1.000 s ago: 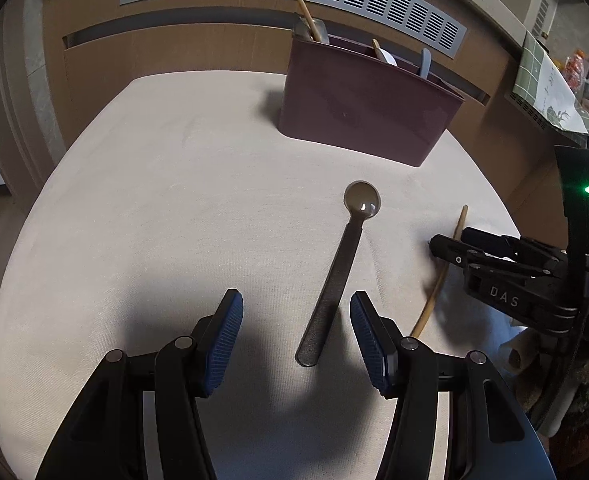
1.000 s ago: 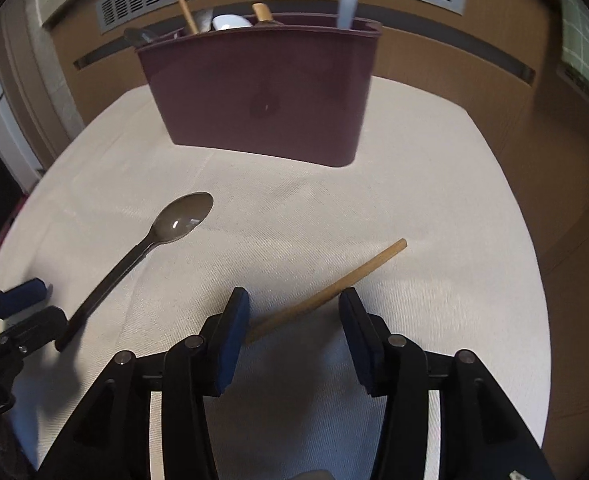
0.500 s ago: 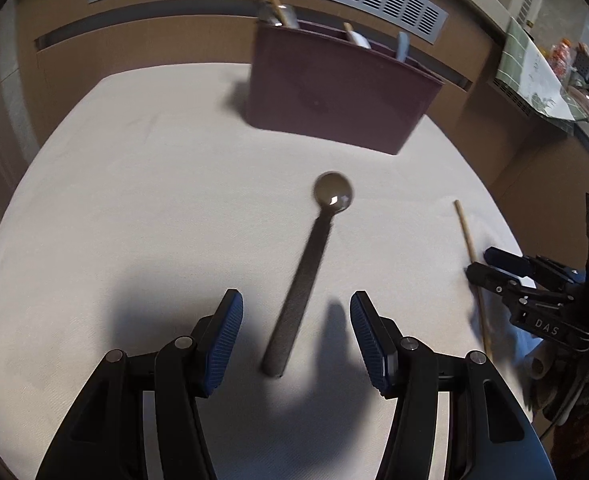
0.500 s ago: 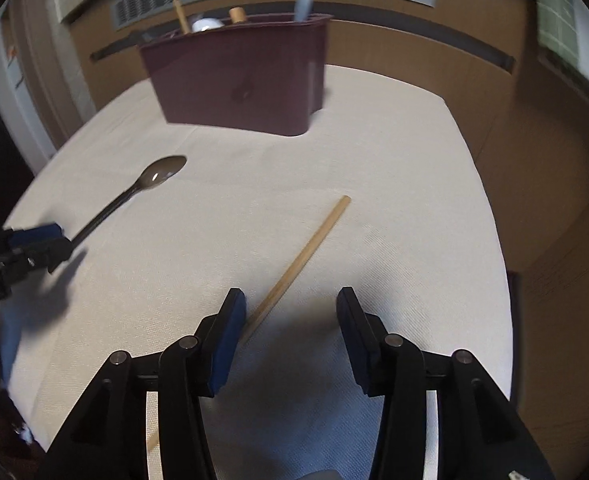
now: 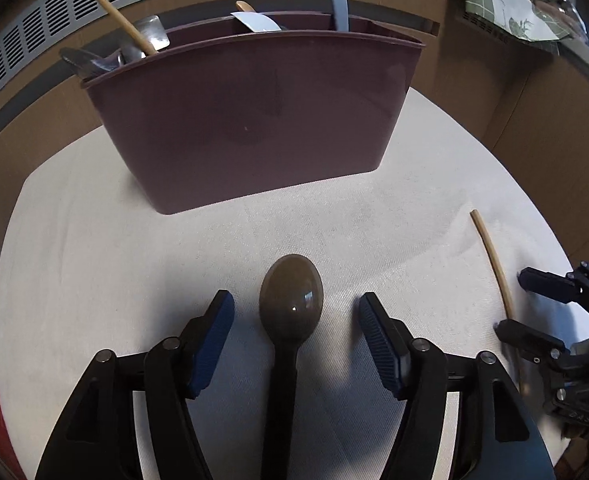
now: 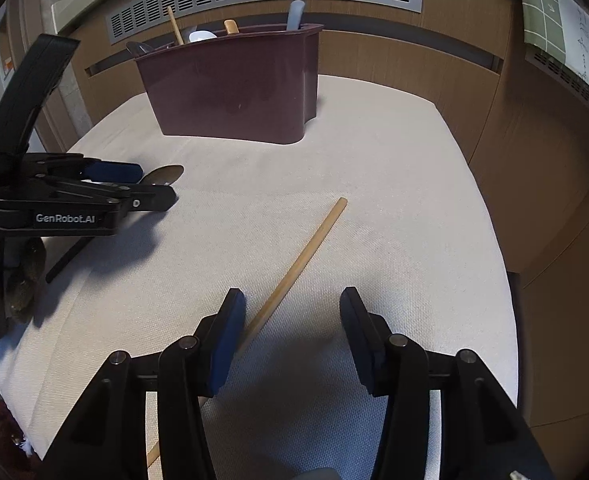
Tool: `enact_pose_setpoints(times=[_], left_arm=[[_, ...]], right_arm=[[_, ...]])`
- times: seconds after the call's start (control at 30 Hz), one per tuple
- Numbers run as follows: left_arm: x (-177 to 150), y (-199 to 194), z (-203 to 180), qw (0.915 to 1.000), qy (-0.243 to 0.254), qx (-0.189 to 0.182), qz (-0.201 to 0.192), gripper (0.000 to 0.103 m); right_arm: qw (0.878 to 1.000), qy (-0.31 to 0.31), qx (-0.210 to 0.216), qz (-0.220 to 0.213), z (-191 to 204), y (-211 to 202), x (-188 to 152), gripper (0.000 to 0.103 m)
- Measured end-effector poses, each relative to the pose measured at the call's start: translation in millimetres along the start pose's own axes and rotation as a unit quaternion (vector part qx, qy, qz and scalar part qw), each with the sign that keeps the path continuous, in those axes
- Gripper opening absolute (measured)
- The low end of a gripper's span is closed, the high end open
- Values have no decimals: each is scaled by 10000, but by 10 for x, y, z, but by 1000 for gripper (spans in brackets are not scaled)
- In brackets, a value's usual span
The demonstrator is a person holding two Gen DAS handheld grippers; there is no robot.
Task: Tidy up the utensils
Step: 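Grasp the dark brown spoon by its bowl with the left tool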
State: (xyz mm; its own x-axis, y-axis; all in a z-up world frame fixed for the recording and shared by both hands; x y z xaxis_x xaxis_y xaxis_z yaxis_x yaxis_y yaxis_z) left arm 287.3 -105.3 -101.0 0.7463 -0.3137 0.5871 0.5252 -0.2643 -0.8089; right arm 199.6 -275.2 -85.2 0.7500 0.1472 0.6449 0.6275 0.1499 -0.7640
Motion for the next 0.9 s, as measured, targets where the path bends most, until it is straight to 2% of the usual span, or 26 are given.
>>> enact_pose_setpoints(times=[0.3,0.43,0.53,0.6,0.8,0.9], left_arm=[[50,71,3,9998,-14,23,218,68],[59,78,-14,9998,-100,67,129,67],[71,64,-45,9999,-77,109,-70,52],[92,57,-33,9997,-158,77,-144,34],[31,-47,49,9981,-530,-100,-309,34],[-91,-295,142,9916,-1107,-377,-548,34]], right_arm=[[10000,-77,-35,1,22,-8,-6,47],[9999,-62,93,11,12,-15,-8,50],[9996,-25,275,64,-3,-12,1,54],[9995,-81,272,104,17,-10,-1,56],[9988,-454,150,144,117,-17,-18,57],[9989,-381,251,143,83,-30,-22,57]])
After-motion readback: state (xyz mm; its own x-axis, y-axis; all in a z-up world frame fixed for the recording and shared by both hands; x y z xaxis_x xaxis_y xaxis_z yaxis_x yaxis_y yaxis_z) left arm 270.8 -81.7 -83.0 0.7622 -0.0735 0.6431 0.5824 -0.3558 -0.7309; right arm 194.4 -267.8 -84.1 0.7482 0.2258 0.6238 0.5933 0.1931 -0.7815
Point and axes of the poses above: each gripper's, at about its wrist camera, not at the fingertips, and y roughly the way its jaws point, z to its left, x to its top, the point moved 5 cm from there along y, roughly the way its jaws point, and after that the axes turned 2 degrees about -z, right-handed, at the moved point
